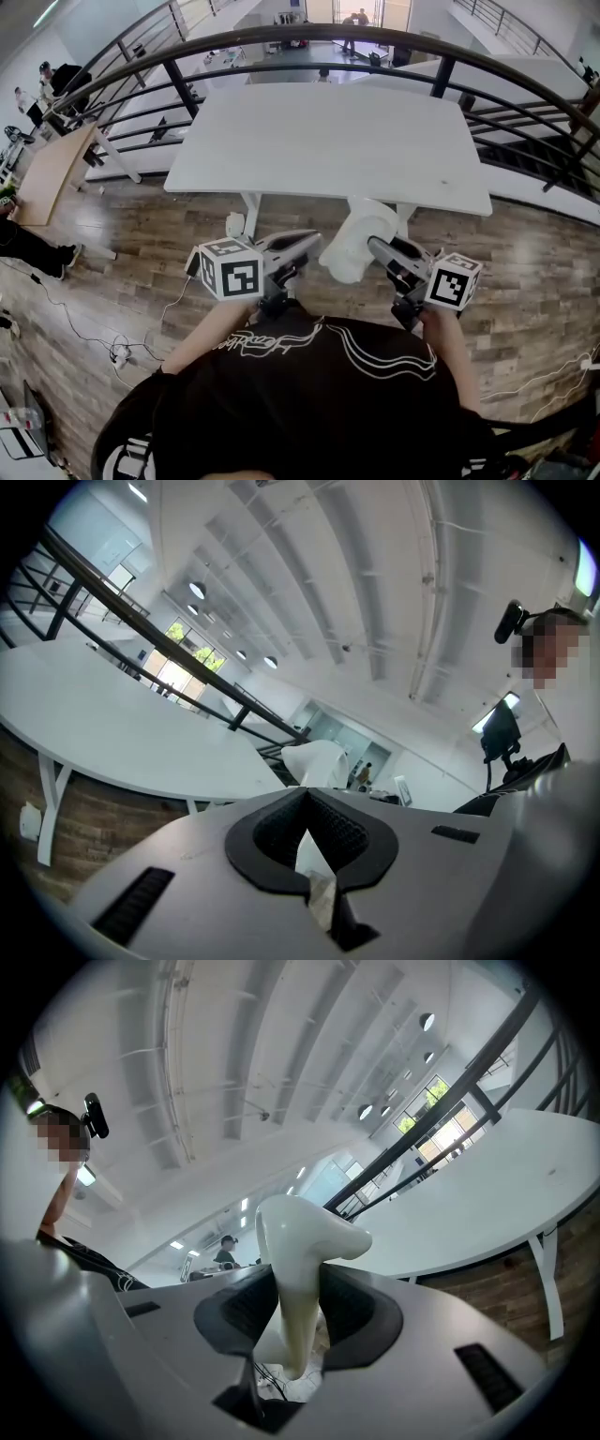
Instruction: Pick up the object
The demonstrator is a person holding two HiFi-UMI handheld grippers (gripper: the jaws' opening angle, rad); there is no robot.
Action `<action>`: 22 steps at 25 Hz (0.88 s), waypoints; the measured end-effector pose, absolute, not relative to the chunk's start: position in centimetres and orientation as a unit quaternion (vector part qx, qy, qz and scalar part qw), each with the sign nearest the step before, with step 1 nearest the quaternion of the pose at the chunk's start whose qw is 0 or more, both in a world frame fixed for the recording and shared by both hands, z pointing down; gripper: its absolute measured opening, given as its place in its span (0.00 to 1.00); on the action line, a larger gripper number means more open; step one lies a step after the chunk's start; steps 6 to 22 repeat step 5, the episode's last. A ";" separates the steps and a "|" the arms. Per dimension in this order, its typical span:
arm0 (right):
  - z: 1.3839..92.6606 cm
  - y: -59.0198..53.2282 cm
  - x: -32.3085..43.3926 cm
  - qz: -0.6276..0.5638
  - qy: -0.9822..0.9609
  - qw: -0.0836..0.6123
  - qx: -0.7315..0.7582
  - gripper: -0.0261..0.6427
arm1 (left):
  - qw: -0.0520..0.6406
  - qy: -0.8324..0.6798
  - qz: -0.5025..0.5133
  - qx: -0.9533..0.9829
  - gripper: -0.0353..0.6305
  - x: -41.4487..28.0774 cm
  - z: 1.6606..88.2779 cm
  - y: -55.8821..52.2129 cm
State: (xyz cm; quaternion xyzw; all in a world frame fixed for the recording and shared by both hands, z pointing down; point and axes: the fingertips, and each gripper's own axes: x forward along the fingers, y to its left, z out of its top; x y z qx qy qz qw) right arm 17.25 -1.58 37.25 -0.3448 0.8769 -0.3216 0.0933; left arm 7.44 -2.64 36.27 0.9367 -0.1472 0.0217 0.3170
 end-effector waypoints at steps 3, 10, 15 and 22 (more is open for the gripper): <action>37.3 -1.5 17.2 -0.321 0.878 0.092 -0.342 0.24 | 0.315 -0.147 0.024 0.937 0.06 7.5 36.2 -2.5; 37.3 -1.4 17.2 -0.321 0.879 0.092 -0.341 0.24 | 0.315 -0.146 0.025 0.938 0.06 7.6 36.2 -2.4; 37.3 -1.4 17.2 -0.321 0.879 0.092 -0.341 0.24 | 0.315 -0.146 0.025 0.938 0.06 7.6 36.2 -2.4; 37.3 -1.4 17.2 -0.321 0.879 0.092 -0.341 0.24 | 0.315 -0.146 0.025 0.938 0.06 7.6 36.2 -2.4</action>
